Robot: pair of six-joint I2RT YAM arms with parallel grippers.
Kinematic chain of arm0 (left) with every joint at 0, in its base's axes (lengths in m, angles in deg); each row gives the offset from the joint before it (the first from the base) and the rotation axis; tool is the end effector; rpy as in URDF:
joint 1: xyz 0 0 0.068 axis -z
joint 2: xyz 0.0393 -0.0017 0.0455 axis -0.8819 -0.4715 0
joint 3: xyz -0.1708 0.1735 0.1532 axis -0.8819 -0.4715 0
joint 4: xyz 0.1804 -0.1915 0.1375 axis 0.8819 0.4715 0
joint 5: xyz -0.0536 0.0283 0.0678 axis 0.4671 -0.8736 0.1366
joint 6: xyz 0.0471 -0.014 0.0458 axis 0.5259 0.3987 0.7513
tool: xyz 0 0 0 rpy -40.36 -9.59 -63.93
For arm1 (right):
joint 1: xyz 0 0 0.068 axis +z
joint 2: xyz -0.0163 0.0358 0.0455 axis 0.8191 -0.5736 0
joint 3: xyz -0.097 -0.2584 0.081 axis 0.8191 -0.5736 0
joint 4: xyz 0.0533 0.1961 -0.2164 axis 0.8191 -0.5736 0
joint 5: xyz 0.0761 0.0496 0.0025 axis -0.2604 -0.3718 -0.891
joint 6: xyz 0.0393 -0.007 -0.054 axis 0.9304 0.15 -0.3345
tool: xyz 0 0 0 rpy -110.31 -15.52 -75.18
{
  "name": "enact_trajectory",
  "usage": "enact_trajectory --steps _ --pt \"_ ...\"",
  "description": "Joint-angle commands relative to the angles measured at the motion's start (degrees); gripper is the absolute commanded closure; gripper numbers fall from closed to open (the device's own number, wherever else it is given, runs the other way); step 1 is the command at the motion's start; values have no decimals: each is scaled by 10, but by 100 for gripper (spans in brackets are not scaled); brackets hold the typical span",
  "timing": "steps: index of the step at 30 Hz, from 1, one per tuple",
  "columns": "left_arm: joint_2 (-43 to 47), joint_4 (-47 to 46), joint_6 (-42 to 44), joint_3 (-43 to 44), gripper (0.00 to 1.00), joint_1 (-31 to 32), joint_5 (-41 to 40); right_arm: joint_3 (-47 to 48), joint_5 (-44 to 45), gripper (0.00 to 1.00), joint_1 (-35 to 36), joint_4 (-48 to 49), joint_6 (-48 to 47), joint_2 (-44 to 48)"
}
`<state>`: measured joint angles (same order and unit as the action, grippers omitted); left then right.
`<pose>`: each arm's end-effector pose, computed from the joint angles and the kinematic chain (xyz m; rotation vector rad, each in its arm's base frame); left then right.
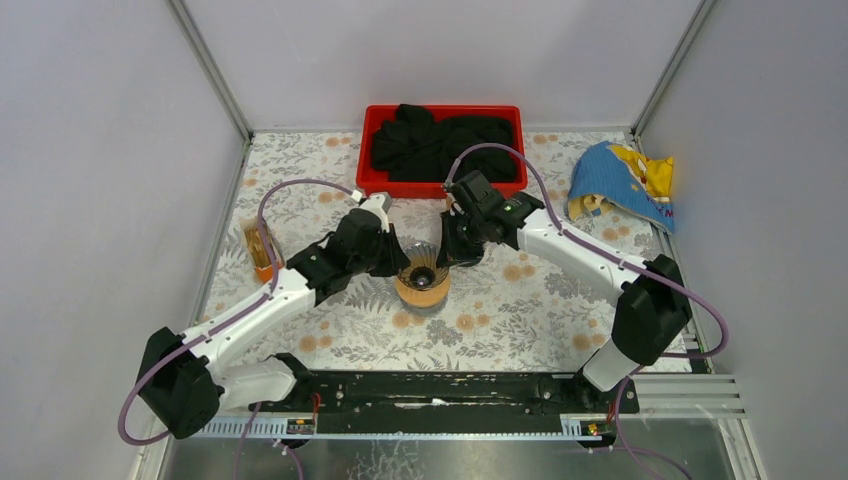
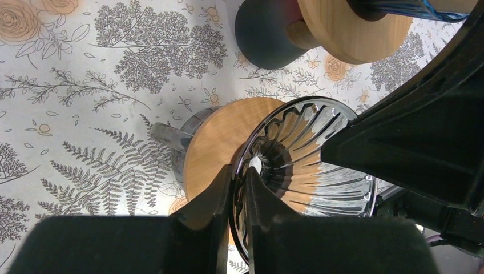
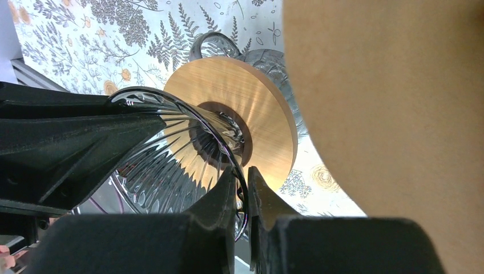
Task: Place the coffee filter in the dripper
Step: Place the coffee dripper in the dripper holder.
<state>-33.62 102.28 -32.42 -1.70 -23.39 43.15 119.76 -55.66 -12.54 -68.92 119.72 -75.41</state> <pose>0.2296 -0.1855 0.2542 0.0940 2.3678 -0.7065 0.2850 0.2773 0.2727 -0.3394 2.6101 0.7965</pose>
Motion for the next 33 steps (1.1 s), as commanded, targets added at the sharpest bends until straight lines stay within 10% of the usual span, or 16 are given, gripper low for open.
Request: enact_trajectory --steps 1,33 --pt "-23 42 -6 -47 92 25 -8 2 53 99 30 -38 -7 -48" --pt "-21 70 -41 32 63 96 -111 11 108 66 33 -79 -39 23"
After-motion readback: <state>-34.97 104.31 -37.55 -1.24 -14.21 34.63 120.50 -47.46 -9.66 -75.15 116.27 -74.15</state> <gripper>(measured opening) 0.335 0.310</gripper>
